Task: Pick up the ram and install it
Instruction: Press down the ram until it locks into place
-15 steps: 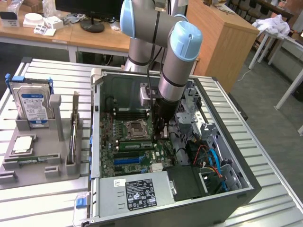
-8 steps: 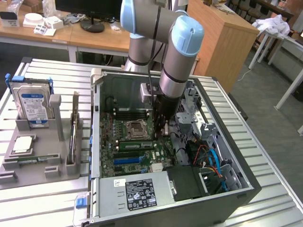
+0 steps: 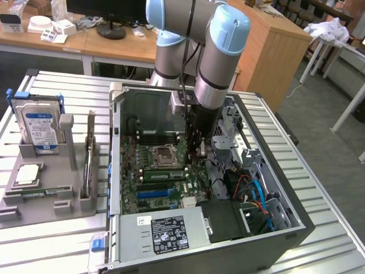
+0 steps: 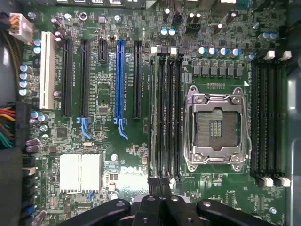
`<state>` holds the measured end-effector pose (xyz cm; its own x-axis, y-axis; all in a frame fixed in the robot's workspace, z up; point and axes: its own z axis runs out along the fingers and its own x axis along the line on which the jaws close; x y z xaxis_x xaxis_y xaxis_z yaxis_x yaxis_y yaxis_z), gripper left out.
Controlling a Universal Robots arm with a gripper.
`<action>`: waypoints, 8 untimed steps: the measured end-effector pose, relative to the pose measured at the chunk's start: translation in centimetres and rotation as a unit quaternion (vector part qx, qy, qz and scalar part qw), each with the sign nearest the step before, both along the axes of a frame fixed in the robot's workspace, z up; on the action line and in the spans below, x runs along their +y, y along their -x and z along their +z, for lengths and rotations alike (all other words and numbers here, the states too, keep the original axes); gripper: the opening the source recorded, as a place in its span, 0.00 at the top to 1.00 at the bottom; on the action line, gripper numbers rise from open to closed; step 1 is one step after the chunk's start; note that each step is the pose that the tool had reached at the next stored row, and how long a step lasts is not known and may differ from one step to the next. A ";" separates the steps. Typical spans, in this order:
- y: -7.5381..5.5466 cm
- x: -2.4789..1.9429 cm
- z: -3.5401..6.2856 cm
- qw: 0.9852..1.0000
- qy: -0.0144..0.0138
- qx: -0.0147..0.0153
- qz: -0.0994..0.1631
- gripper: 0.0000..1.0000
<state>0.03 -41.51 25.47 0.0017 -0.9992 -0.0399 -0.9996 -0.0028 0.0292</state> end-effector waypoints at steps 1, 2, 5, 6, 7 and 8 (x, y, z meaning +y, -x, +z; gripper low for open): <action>0.0 0.00 0.00 1.000 0.000 0.000 0.000 0.89; 0.0 0.00 0.00 1.000 0.000 0.000 0.000 0.89; 0.2 0.00 0.00 1.000 0.000 0.000 0.000 0.89; 0.5 0.00 0.00 1.000 0.000 0.000 0.000 0.89; 0.9 0.00 0.01 1.000 0.000 0.000 0.000 0.89; 1.3 0.00 0.00 1.000 0.000 0.000 0.000 0.89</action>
